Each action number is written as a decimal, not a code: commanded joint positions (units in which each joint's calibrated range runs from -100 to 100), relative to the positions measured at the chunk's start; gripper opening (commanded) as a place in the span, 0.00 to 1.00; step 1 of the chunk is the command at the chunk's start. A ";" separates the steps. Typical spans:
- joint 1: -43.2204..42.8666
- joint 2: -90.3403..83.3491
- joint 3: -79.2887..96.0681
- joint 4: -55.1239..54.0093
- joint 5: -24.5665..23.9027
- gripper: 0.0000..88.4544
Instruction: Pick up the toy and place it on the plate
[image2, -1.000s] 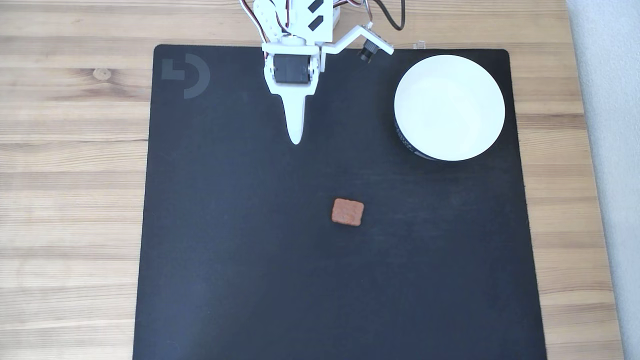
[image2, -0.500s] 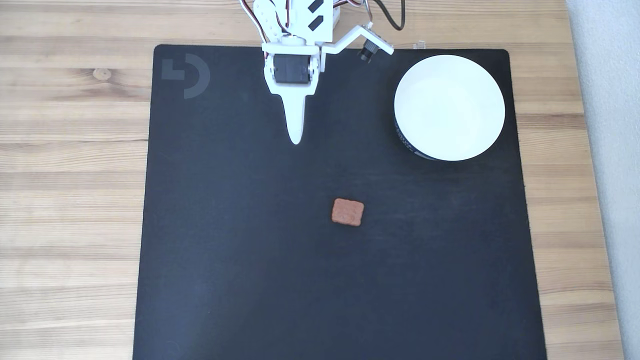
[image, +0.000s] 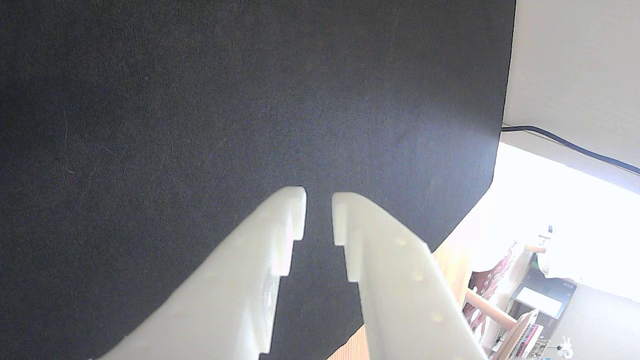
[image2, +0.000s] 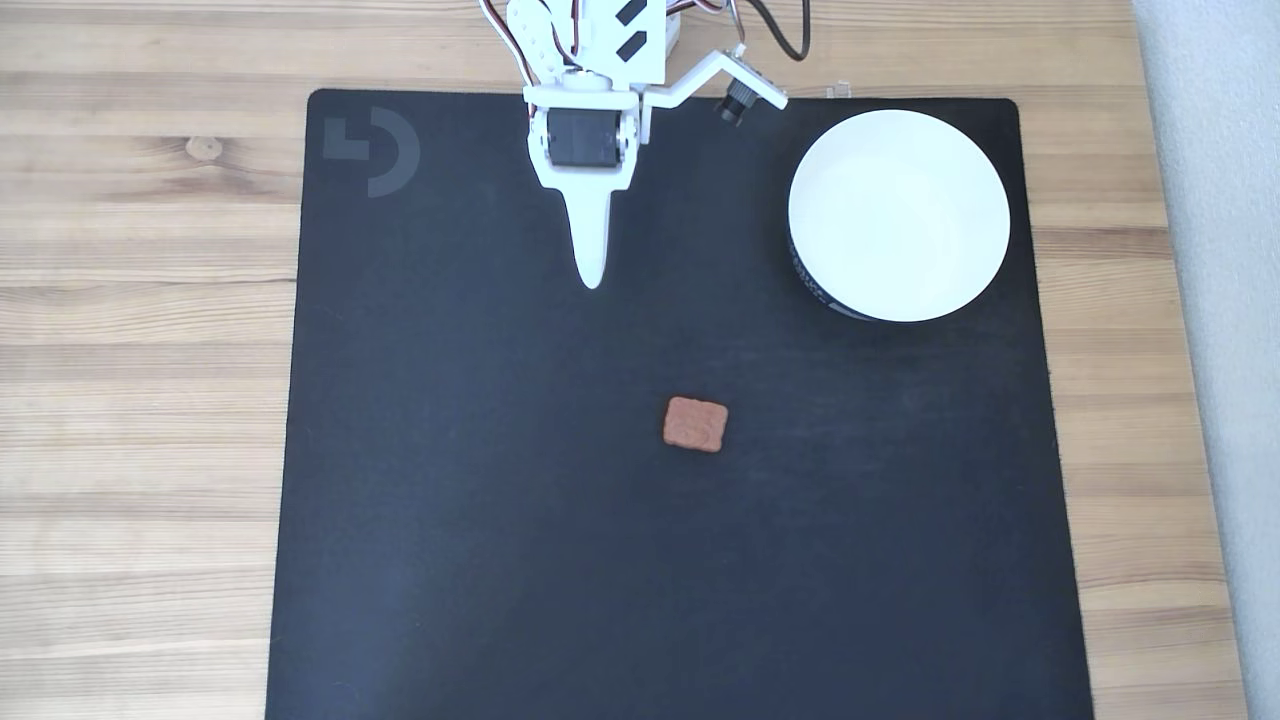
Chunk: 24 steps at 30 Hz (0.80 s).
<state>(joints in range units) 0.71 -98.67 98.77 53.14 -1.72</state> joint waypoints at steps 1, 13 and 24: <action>0.17 -0.75 0.78 0.20 -0.15 0.03; 0.09 -0.75 0.78 0.20 -0.10 0.03; 0.09 -0.58 0.60 0.12 -0.05 0.03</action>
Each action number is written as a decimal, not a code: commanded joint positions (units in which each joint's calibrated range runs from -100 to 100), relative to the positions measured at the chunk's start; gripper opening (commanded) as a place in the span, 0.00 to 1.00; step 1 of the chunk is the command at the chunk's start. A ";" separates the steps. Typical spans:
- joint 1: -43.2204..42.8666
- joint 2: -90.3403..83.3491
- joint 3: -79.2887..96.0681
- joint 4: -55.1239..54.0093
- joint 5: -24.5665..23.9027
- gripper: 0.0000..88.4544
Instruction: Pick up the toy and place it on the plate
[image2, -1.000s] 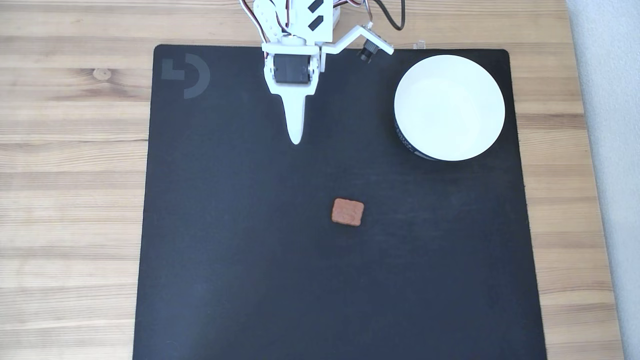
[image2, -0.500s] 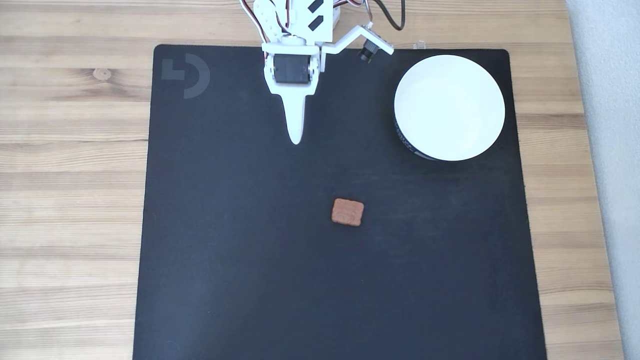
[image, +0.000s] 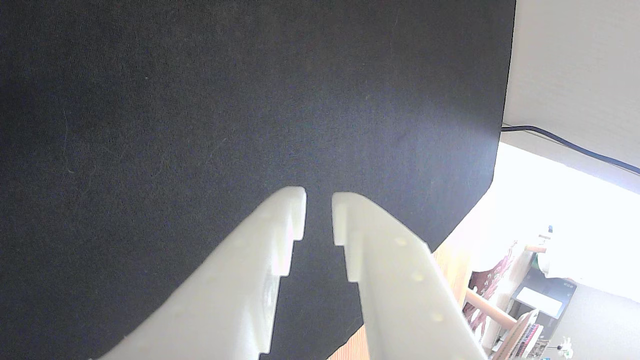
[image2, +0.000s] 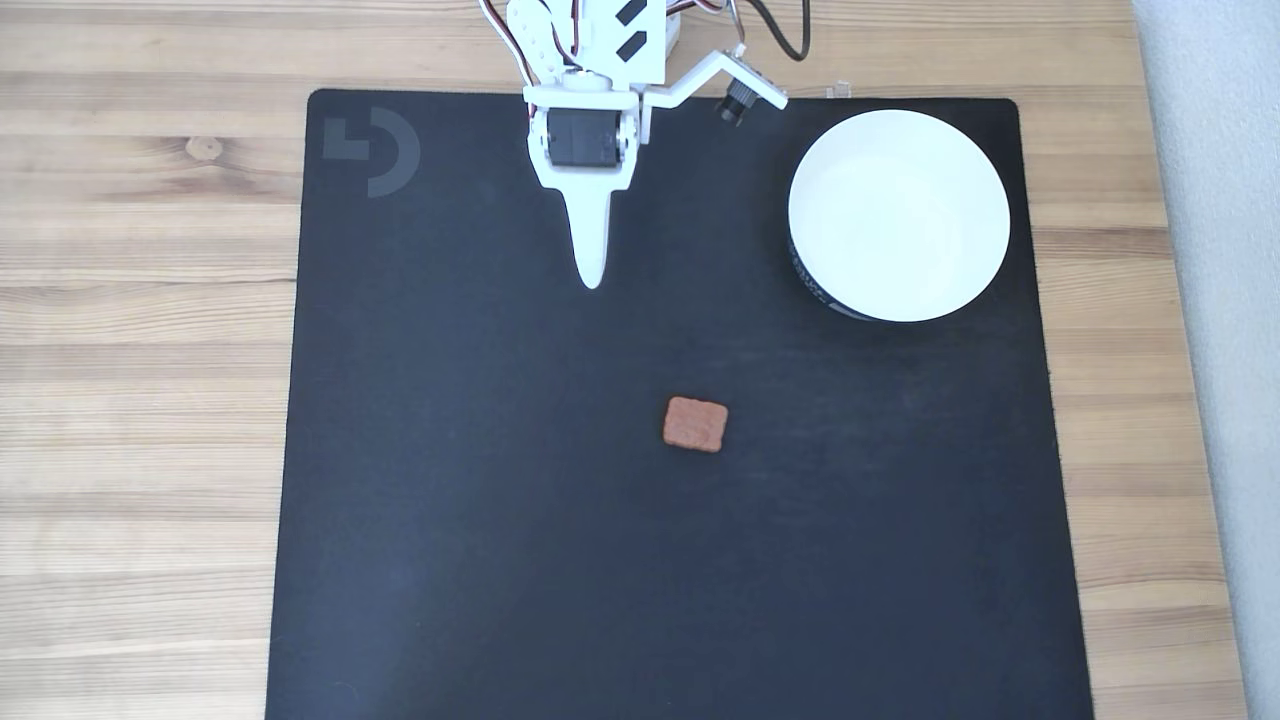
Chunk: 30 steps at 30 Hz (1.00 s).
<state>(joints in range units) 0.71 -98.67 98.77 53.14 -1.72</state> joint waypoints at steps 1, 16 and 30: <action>0.09 -0.58 0.60 0.12 -0.05 0.03; 0.42 -0.67 0.69 0.12 -0.15 0.03; 0.42 -0.75 0.69 0.20 -0.15 0.03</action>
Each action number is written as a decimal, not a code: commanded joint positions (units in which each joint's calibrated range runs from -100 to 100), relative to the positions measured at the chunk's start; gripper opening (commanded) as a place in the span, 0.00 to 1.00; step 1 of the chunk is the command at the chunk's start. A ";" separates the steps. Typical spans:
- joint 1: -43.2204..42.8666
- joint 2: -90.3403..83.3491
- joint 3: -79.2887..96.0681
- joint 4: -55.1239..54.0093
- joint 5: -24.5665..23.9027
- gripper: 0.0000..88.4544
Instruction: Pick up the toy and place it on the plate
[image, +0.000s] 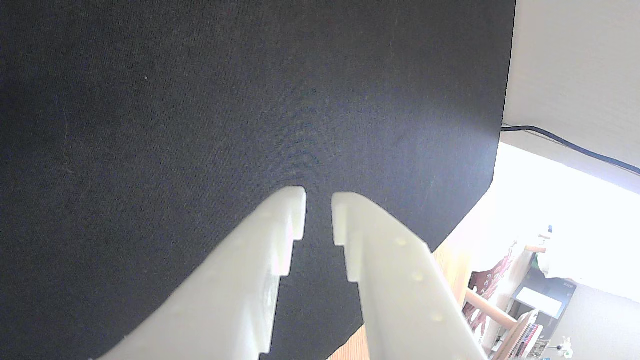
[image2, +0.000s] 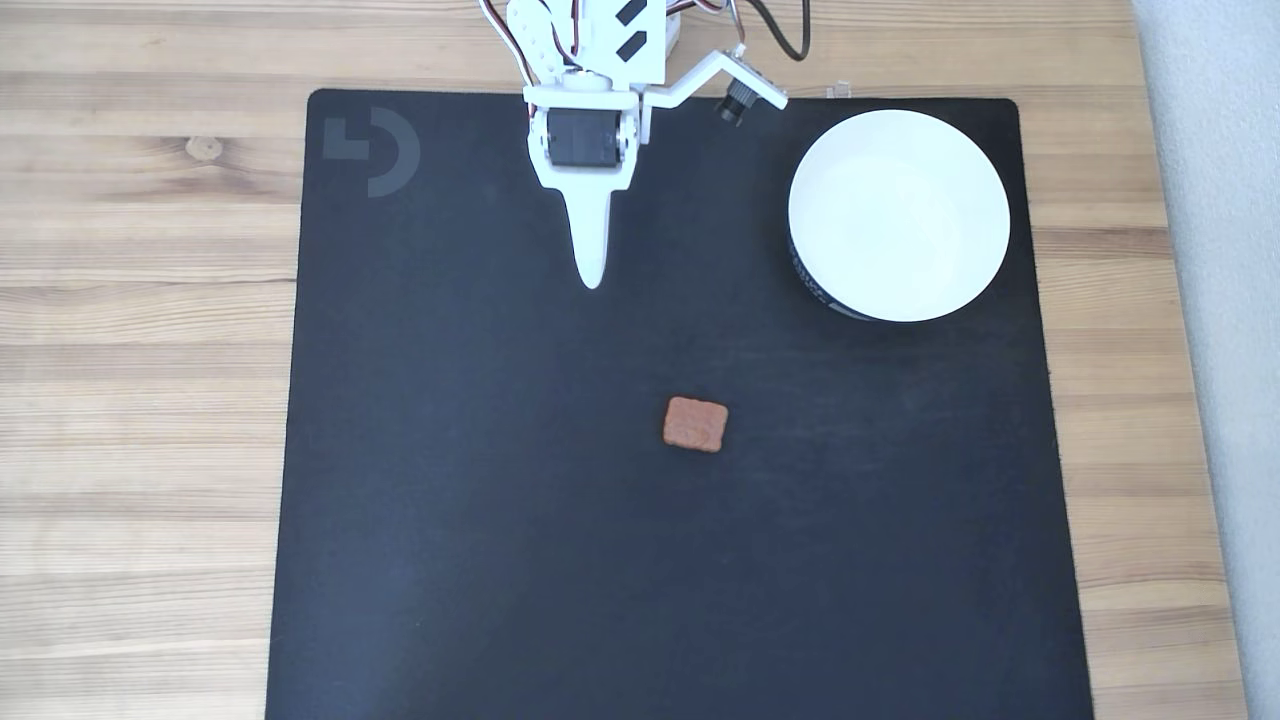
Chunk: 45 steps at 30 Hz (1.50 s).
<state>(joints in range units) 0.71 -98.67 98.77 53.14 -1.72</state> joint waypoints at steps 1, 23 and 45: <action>0.42 -0.75 0.69 0.20 -0.15 0.03; 0.00 3.84 -11.39 6.47 -0.31 0.03; -2.42 46.85 -46.27 5.87 -0.31 0.03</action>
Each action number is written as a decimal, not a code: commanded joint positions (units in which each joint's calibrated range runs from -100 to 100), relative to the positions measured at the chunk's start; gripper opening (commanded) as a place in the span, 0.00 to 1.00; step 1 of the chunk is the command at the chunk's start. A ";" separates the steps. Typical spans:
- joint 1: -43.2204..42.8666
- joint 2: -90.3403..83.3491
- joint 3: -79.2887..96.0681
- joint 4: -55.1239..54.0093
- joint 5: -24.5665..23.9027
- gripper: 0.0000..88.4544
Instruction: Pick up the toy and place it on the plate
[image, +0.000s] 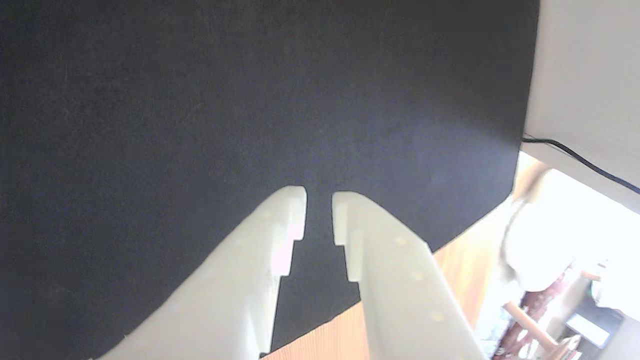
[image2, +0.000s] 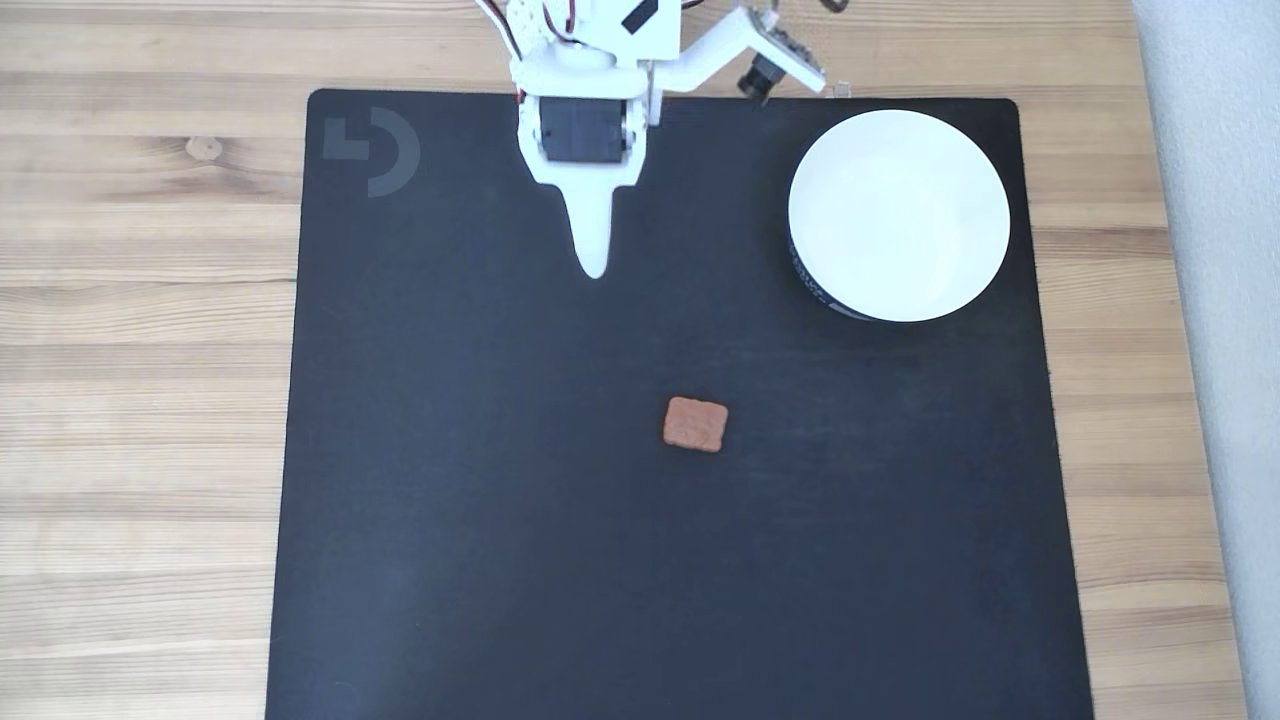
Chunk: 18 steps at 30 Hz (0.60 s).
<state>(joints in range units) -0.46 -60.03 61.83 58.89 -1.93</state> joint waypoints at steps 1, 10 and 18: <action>-1.76 10.14 -11.13 0.30 -0.10 0.03; -6.95 30.81 -33.49 4.45 -0.10 0.03; -8.03 51.40 -54.94 10.12 0.00 0.03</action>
<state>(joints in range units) -8.70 -15.07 16.11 67.50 -1.88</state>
